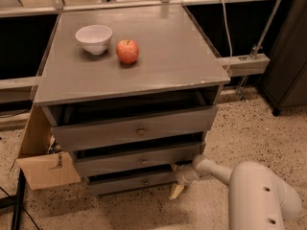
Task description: Open bottom drawer
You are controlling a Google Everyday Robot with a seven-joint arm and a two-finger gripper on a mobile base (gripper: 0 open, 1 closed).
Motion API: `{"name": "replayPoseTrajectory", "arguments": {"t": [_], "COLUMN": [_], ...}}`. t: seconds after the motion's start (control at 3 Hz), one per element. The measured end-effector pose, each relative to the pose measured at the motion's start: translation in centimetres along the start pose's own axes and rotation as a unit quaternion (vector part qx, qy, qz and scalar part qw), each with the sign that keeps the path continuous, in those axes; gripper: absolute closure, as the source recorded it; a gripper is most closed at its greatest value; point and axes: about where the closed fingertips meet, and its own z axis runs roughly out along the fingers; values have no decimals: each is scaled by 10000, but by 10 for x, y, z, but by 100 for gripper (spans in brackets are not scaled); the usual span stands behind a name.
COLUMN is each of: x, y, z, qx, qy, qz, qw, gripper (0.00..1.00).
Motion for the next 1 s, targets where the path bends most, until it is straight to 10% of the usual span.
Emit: {"name": "replayPoseTrajectory", "arguments": {"t": [1.0], "x": [11], "y": [-9], "z": [17], "qx": [-346], "qy": [226], "qz": [355], "qw": [9985], "gripper": [0]}}
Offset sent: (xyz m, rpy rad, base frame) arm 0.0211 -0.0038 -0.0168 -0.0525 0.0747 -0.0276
